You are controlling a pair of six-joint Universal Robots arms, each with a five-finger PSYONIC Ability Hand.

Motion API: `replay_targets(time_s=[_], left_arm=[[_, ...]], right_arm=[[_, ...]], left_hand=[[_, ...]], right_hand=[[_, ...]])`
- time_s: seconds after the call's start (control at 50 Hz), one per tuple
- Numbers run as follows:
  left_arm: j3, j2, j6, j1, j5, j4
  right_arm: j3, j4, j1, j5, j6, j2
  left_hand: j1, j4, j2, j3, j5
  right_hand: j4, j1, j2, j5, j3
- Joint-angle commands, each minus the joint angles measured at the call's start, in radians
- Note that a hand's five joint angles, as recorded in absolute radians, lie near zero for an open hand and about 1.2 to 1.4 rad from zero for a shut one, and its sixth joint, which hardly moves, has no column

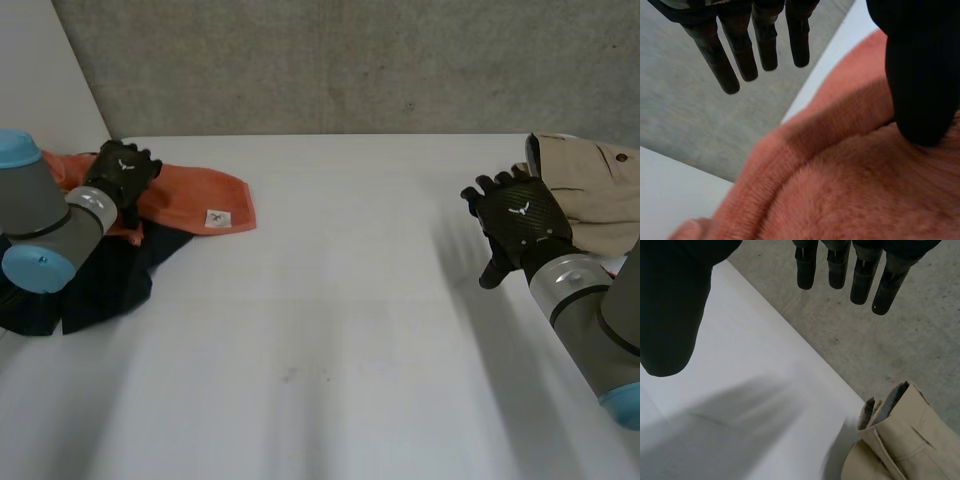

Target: Fold the laundry.

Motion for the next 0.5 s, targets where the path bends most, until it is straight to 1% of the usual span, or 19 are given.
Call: replay_targets(time_s=[0.02, 0.1, 0.12, 0.18, 0.2, 0.22, 0.26, 0.34, 0.36, 0.42, 0.44, 0.46, 0.48, 0.5], left_arm=[[0.192, -0.128, -0.013, 0.021, 0.028, -0.031], [0.238, -0.171, -0.014, 0.029, 0.044, -0.029], [0.25, -0.181, -0.014, 0.032, 0.054, -0.028], [0.269, -0.197, -0.014, 0.036, 0.061, -0.026], [0.278, -0.204, -0.014, 0.036, 0.063, -0.026], [0.281, -0.207, -0.014, 0.036, 0.063, -0.025], [0.279, -0.209, -0.014, 0.036, 0.06, -0.022], [0.266, -0.2, -0.008, 0.032, 0.031, 0.043], [0.25, -0.174, -0.008, 0.02, -0.004, 0.092], [0.201, -0.099, -0.02, 0.003, -0.054, 0.161], [0.151, -0.033, -0.032, -0.022, -0.078, 0.202], [0.117, 0.008, -0.048, -0.042, -0.086, 0.225], [0.058, 0.08, -0.087, -0.081, -0.092, 0.265], [0.03, 0.113, -0.109, -0.099, -0.094, 0.279]], right_arm=[[0.009, -0.001, 0.0, -0.002, -0.005, 0.009], [0.009, -0.003, 0.0, -0.004, -0.016, 0.015], [0.009, -0.004, 0.0, -0.004, -0.019, 0.019], [0.009, -0.004, -0.002, -0.004, -0.019, 0.03], [0.007, -0.006, -0.002, -0.004, -0.019, 0.036], [0.007, -0.006, 0.0, -0.004, -0.019, 0.039], [0.007, -0.008, -0.002, -0.004, -0.019, 0.042], [0.007, -0.008, -0.002, -0.004, -0.019, 0.044], [0.005, -0.008, -0.002, -0.001, -0.019, 0.044], [-0.002, -0.006, -0.006, 0.006, -0.017, 0.042], [-0.004, -0.008, -0.01, 0.006, -0.016, 0.041], [-0.007, -0.009, -0.011, 0.007, -0.014, 0.041], [-0.011, -0.008, -0.013, 0.009, -0.011, 0.038], [-0.013, -0.008, -0.013, 0.009, -0.01, 0.035]], left_hand=[[0.297, 0.3, 0.299, 0.299, 0.296], [0.517, 0.52, 0.519, 0.519, 0.516], [0.628, 0.631, 0.63, 0.63, 0.627], [0.816, 0.819, 0.818, 0.819, 0.815], [0.974, 0.977, 0.976, 0.976, 0.973], [1.047, 1.051, 1.05, 1.05, 1.046], [1.048, 1.051, 1.05, 1.051, 1.047], [1.048, 1.051, 1.05, 1.051, 1.047], [1.048, 1.051, 1.05, 1.051, 1.047], [1.048, 1.051, 1.05, 1.051, 1.047], [1.048, 1.051, 1.05, 1.051, 1.047], [1.048, 1.051, 1.05, 1.051, 1.047], [1.048, 1.051, 1.05, 1.051, 1.047], [1.048, 1.051, 1.05, 1.051, 1.047]], right_hand=[[-0.056, -0.023, -0.044, -0.066, -0.033], [-0.056, -0.023, -0.044, -0.066, -0.033], [-0.056, -0.023, -0.044, -0.066, -0.033], [-0.056, -0.023, -0.044, -0.066, -0.033], [-0.056, -0.023, -0.044, -0.066, -0.033], [-0.056, -0.023, -0.044, -0.066, -0.033], [-0.056, -0.023, -0.044, -0.066, -0.033], [-0.056, -0.023, -0.044, -0.066, -0.033], [-0.056, -0.023, -0.044, -0.066, -0.033], [-0.056, -0.023, -0.044, -0.066, -0.033], [-0.056, -0.023, -0.044, -0.066, -0.033], [-0.056, -0.023, -0.044, -0.066, -0.033], [-0.056, -0.023, -0.044, -0.066, -0.033], [-0.056, -0.023, -0.044, -0.066, -0.033]])
